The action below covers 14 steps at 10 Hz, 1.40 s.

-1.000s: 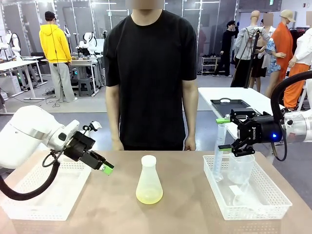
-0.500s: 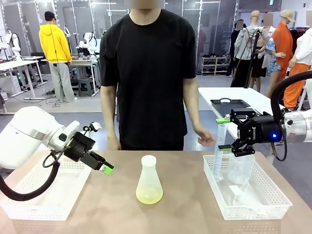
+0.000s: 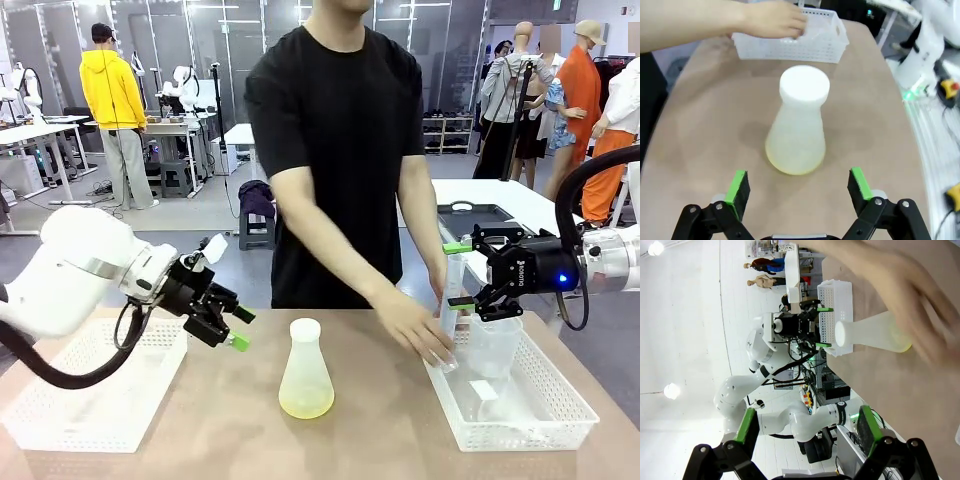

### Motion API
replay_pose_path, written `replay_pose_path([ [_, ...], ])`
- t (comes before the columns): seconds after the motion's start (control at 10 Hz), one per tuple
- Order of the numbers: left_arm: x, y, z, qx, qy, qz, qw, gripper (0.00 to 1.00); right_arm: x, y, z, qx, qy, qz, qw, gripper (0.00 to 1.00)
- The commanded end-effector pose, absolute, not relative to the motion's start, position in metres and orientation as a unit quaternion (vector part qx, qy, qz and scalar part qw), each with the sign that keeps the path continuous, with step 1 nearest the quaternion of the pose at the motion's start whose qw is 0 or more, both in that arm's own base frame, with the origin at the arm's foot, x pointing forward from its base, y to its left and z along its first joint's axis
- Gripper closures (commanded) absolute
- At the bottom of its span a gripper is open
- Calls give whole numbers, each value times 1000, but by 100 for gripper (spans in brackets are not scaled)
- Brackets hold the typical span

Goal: Prepare the solutions needed for the experiment.
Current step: When the human places the Big flask in the center of the table, pick up the Big flask and place it in the left Organizing basket.

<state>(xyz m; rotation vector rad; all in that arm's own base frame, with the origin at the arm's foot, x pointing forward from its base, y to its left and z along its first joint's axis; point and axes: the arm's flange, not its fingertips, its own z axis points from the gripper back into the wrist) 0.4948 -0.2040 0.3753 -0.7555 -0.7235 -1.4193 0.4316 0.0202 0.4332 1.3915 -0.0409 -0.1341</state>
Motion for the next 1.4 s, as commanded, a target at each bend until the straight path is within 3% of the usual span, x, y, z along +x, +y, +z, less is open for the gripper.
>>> replay_pose_path([
  [0.0, 496, -216, 364, -310, -378, -671, 557, 0, 431, 20, 434, 640, -22, -62, 766, 0],
  [0.4, 495, -226, 348, -361, -351, -706, 498, 0, 431, 20, 434, 640, -22, -62, 766, 0],
  [0.6, 487, -227, 347, -340, -345, -702, 522, 0, 431, 20, 434, 640, -22, -62, 766, 0],
  [0.9, 487, -228, 343, -352, -343, -701, 517, 0, 431, 20, 434, 640, -22, -62, 766, 0],
  [1.3, 504, -246, 317, -381, -396, -661, 511, 0, 431, 20, 434, 640, -22, -62, 766, 0],
])
